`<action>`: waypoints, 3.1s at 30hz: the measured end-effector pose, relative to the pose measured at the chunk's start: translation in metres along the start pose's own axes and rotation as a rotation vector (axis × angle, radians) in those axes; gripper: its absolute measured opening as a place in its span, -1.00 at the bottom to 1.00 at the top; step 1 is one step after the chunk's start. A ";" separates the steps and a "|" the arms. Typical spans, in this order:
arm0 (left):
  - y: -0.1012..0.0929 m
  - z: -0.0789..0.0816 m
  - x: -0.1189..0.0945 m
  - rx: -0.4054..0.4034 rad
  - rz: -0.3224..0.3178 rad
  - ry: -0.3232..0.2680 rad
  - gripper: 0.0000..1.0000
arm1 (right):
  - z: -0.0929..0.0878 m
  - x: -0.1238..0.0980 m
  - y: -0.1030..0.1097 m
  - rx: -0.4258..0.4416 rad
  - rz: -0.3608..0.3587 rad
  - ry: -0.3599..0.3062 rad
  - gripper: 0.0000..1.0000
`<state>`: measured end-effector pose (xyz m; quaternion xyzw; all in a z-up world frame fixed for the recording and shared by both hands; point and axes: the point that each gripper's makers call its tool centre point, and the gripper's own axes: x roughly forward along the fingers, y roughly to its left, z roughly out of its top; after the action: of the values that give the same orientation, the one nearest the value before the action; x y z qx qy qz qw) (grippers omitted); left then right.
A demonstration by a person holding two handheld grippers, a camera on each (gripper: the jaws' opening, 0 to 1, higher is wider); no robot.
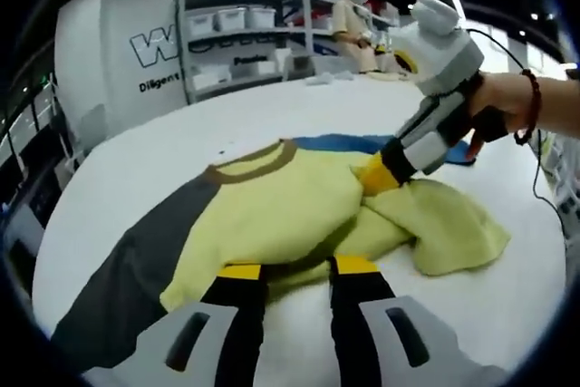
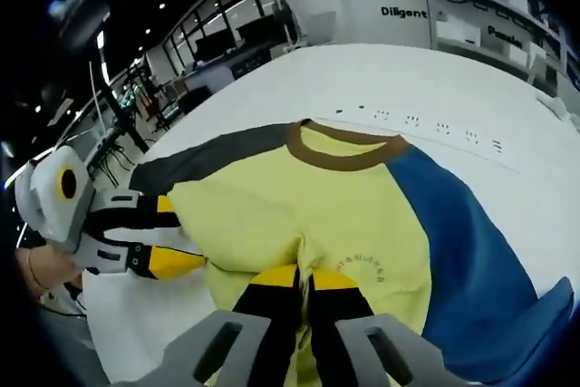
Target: Fold the garment on the visible template until the final outline fits inside the template.
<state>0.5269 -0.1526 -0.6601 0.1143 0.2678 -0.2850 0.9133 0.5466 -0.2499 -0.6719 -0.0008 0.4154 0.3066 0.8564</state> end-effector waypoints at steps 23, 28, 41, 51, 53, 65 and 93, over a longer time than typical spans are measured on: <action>-0.005 0.000 -0.018 -0.019 -0.062 0.030 -1.00 | 0.011 -0.015 0.006 0.024 -0.005 -0.045 -1.00; -0.009 0.007 -0.030 0.021 -0.076 0.014 -1.00 | 0.018 -0.024 0.013 0.057 0.016 -0.066 -1.00; -0.018 0.019 -0.044 -0.005 -0.102 -0.057 -0.99 | 0.023 -0.033 0.017 0.143 0.040 -0.088 -1.00; -0.065 0.013 -0.031 0.152 -0.208 -0.072 -0.73 | 0.022 -0.030 0.015 0.158 0.044 -0.088 -1.00; -0.071 0.016 -0.027 0.190 -0.218 -0.087 -0.64 | 0.021 -0.029 0.014 0.154 0.047 -0.086 -1.00; -0.078 0.008 0.003 0.286 -0.208 -0.054 -0.59 | 0.010 -0.019 0.007 -0.076 -0.004 -0.024 -1.00; -0.071 0.030 -0.019 0.209 -0.219 -0.083 -0.99 | 0.014 -0.033 0.010 -0.043 0.003 -0.071 -0.75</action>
<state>0.4851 -0.2120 -0.6282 0.1672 0.2097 -0.4136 0.8701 0.5360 -0.2551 -0.6368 -0.0077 0.3782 0.3163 0.8700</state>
